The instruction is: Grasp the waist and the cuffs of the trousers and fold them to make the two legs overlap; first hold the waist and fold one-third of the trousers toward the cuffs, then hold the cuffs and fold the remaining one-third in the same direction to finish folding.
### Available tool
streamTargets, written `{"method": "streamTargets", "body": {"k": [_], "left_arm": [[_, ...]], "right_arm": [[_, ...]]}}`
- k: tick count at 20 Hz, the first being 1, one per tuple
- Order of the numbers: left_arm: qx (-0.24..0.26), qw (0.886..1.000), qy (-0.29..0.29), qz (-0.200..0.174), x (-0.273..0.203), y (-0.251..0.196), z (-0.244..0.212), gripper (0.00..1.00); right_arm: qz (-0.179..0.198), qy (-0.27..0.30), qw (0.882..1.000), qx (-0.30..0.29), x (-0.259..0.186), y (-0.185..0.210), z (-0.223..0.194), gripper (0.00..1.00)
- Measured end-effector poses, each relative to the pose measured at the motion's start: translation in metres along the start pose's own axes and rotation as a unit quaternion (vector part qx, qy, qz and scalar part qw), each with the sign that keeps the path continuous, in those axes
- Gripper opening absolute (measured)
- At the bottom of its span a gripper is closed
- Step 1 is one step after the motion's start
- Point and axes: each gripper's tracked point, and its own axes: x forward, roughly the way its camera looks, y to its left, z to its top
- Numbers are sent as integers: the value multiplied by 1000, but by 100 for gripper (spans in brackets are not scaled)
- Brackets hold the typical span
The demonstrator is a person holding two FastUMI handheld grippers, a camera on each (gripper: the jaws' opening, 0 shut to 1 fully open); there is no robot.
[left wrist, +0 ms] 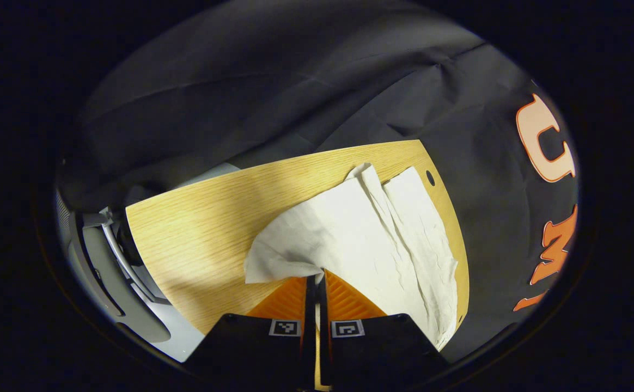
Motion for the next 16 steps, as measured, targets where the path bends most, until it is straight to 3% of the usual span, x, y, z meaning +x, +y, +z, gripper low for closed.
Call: {"method": "streamTargets", "body": {"k": [3, 4, 5, 7, 8, 9, 10, 12, 16], "left_arm": [[6, 1000, 1, -1, -1, -2, 1, 7], [8, 1000, -1, -5, -3, -5, 3, 7], [11, 1000, -3, -11, -5, -8, 5, 7], [20, 999, -8, -24, -11, -17, 10, 7], [29, 999, -9, -28, -14, -23, 14, 7], [37, 999, -9, -30, -16, -28, 17, 7], [46, 998, -9, -33, -19, -33, 21, 7], [65, 997, -9, -37, -23, -41, 25, 7], [98, 994, -6, -42, -29, -58, 35, 7]], "right_arm": [[7, 5, 1000, 10, 11, 7, -2, 78], [8, -3, 1000, 10, 14, 8, 3, 69], [7, -5, 1000, 11, 16, 9, 4, 77], [2, -10, 999, 30, 19, 5, 8, 68], [-1, -10, 999, 45, 22, 2, 9, 51], [-5, -16, 998, 61, 23, -2, 13, 43], [2, -21, 997, 74, 23, -1, 15, 20], [22, -32, 996, 80, 15, 3, 17, 9], [57, -41, 994, 90, -14, 12, 32, 4]]}}
